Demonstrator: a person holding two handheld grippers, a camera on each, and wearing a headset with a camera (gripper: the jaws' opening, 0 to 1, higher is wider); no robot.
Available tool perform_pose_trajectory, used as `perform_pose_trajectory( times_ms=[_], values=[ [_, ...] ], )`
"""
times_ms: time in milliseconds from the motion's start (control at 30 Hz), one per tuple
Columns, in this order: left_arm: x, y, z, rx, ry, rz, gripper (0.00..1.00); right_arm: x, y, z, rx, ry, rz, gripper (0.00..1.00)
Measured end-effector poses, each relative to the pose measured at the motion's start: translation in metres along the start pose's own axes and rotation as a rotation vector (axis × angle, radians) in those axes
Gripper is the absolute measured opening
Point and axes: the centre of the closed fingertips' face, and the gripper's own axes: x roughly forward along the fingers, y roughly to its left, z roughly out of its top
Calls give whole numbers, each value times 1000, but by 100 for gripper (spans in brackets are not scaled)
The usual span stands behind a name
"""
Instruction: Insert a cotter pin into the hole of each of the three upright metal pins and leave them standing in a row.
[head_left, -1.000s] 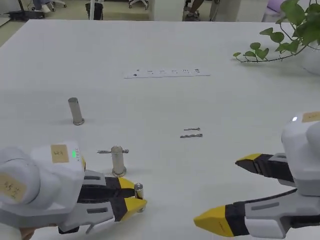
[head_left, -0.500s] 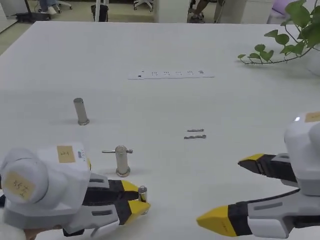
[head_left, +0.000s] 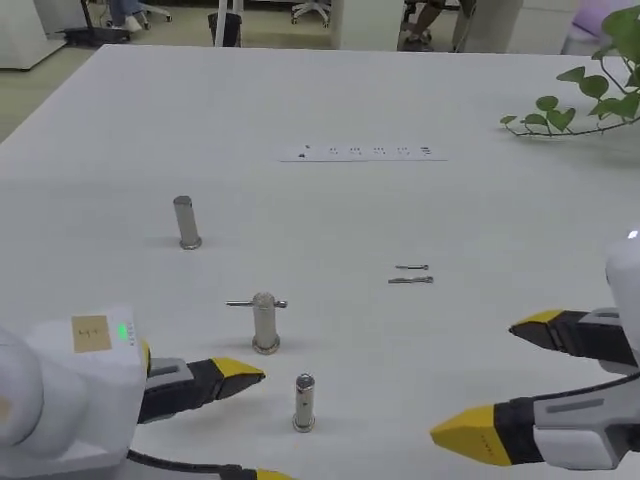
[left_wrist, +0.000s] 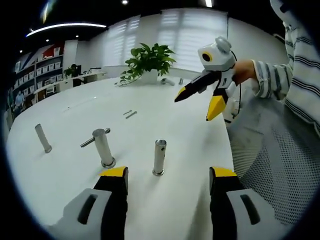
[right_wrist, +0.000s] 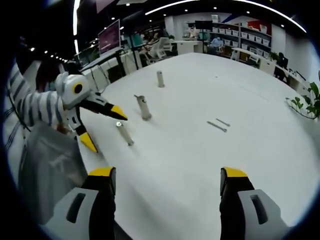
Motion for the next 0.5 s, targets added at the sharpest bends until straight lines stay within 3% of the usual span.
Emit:
perform_pose_trajectory(
  times_ms=[67,267,400,500],
  values=[
    [-4,-3,1,-17,-6,-9,77,0,-3,-1,1,11,0,87],
    [-11,-4,2,-53,-20,17,79,-3,-14,2,-14,29,0,84],
    [-14,-4,8,-95,-43,33,97,-4,-21,7,-55,51,4,82],
    [-18,-5,10,-109,-55,40,99,-4,-26,10,-79,66,7,80]
  ],
)
